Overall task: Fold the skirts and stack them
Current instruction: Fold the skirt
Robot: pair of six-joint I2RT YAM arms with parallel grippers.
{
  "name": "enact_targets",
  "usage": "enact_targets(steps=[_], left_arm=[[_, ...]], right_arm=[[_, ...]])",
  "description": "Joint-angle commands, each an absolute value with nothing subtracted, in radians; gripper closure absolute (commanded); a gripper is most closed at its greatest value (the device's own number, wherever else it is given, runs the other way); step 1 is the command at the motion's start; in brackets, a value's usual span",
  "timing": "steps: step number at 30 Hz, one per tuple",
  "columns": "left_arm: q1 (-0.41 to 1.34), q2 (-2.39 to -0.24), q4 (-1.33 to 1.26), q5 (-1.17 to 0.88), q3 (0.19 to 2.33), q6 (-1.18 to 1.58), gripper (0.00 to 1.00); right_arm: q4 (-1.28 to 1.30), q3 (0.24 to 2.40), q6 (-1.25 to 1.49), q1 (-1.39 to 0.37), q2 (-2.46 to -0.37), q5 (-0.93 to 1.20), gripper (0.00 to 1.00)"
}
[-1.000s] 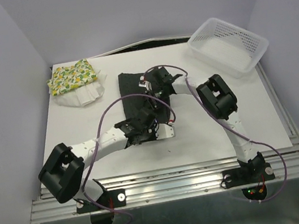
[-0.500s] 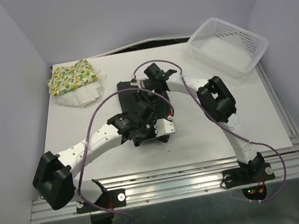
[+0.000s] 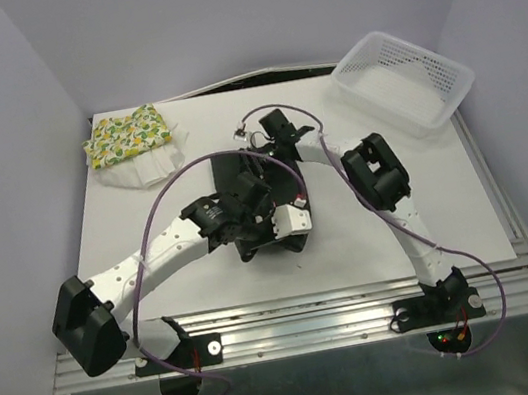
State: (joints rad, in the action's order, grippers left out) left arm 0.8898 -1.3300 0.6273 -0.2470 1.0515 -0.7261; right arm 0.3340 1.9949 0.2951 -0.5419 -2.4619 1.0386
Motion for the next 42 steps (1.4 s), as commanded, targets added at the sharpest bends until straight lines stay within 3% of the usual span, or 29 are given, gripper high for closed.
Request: enact_targets(steps=[1, 11, 19, 23, 32, 36, 42], left_arm=[[0.894, -1.29, 0.64, -0.281, 1.14, -0.701, 1.0], [0.821, -1.312, 0.614, -0.178, 1.281, -0.716, 1.0], [0.735, -1.321, 0.588, -0.15, 1.293, -0.773, 1.0], [0.735, -1.312, 0.584, -0.175, 1.278, -0.782, 1.0], [0.767, -1.312, 0.635, -0.259, 1.293, -0.755, 1.0], [0.773, -1.298, 0.663, -0.282, 1.292, -0.75, 1.0], [0.782, -1.31, 0.663, -0.29, 1.298, -0.742, 1.0]], right_arm=[[0.129, 1.876, 0.397, -0.583, -2.487, 1.137, 0.39], [0.144, 1.539, 0.296, -0.643, -2.39, 1.085, 0.44], [0.245, 1.41, 0.172, -0.643, -2.275, 1.028, 0.45], [0.382, 1.497, 0.066, -0.652, -2.256, 1.01, 0.42], [0.558, 1.933, 0.061, -0.621, -2.355, 0.927, 0.29], [0.557, 2.057, 0.152, -0.506, -2.414, 0.992, 0.3], [0.561, 2.126, 0.097, -0.442, -2.494, 0.859, 0.36]])
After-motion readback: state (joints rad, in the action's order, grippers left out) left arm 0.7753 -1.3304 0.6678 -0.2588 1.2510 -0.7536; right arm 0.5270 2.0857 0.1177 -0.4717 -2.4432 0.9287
